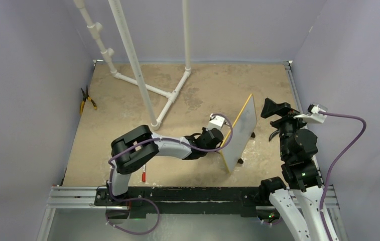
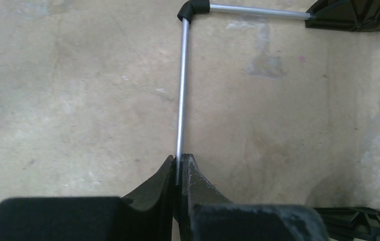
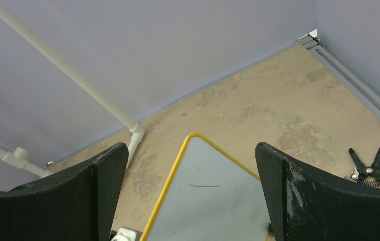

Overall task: Write a sentence on the whiteboard
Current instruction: Pick up the whiteboard stand from the center of the board, then put down the whiteboard stand at the center of the board.

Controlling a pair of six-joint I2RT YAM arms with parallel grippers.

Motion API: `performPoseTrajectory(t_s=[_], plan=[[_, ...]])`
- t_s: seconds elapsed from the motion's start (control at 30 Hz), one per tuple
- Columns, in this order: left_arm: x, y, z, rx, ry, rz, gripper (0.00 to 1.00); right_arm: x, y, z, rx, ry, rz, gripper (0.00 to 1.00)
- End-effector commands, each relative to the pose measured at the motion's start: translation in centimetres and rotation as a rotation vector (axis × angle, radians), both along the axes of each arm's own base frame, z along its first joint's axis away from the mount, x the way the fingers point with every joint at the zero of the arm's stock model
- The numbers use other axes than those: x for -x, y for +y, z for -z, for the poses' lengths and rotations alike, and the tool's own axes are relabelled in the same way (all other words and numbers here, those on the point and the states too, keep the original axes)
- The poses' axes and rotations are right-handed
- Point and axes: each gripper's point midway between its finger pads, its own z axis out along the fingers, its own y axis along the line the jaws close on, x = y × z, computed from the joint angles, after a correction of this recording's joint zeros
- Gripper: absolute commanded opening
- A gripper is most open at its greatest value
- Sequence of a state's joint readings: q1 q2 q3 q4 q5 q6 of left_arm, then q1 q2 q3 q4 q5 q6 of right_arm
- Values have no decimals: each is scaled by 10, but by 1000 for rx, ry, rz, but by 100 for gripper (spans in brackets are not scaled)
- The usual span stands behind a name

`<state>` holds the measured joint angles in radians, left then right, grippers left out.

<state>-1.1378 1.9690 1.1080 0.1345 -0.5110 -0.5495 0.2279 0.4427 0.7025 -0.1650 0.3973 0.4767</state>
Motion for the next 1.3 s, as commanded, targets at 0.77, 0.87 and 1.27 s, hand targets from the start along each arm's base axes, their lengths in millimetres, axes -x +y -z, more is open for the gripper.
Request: performPoseTrajectory(t_s=[0.77,0.87,1.27], plan=[[-109,121,-24,-118,-80,176,0,-4,4,-7,23,-11,-23,99],[-122,126,-28,-116,-86,190,0,-5,4,-6,23,-7,-21,99],[-135,130,-49,-72,-116,204,28,-10,5,-6,33,2,-23,98]])
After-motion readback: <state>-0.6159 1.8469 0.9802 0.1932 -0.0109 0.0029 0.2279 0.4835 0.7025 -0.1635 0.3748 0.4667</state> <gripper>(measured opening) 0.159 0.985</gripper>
